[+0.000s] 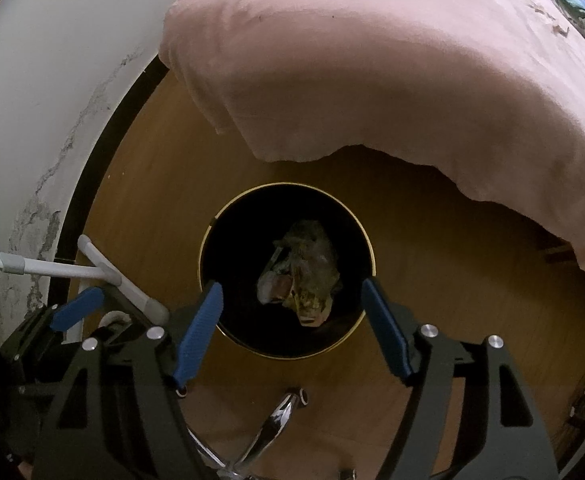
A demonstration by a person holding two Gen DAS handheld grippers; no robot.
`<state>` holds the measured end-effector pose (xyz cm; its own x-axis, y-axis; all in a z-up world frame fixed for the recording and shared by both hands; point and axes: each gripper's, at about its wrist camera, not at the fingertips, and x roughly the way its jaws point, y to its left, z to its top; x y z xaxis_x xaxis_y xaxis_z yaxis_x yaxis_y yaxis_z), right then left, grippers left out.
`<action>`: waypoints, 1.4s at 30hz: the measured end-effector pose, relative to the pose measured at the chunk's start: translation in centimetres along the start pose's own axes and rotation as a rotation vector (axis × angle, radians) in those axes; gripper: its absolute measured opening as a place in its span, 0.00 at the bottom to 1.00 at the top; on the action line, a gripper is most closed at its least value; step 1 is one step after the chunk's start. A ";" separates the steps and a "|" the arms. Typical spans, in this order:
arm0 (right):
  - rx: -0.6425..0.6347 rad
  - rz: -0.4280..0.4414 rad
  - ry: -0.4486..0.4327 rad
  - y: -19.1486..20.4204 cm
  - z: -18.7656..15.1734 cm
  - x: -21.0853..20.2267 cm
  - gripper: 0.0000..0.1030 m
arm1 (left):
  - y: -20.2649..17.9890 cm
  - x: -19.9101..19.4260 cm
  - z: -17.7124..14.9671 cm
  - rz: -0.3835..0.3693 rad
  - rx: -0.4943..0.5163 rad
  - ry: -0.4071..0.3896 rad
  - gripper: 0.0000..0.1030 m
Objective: Collect trash
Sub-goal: 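Grasp the yellow stick on the desk ledge with the right tool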
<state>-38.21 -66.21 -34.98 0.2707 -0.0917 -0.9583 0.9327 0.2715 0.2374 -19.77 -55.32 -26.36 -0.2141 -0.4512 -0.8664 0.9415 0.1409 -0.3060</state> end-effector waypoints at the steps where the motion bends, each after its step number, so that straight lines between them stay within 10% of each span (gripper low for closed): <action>1: -0.006 -0.009 -0.010 0.1 0.0 -0.3 0.69 | -0.1 -0.7 0.0 0.009 0.001 -0.017 0.75; 10: -0.196 0.031 -0.306 9.2 0.5 -15.1 0.78 | 0.3 -19.5 -1.2 0.143 0.031 -0.224 0.93; 23: -1.015 0.512 -0.184 55.8 -10.0 -24.5 0.88 | 22.6 -48.1 -21.1 0.711 -0.550 -0.364 0.94; 32: -1.250 0.415 -0.095 78.5 -15.0 -19.1 0.88 | 29.7 -55.1 -31.3 0.797 -0.807 -0.402 0.94; 42: -1.193 0.281 0.002 83.2 -13.4 -13.4 0.88 | 32.8 -55.4 -31.0 0.732 -0.768 -0.412 0.94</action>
<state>32.61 -29.55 -4.53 0.4260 0.1126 -0.8977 0.0386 0.9891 0.1424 14.91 1.66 -0.65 0.5573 -0.2736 -0.7839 0.3663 0.9283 -0.0636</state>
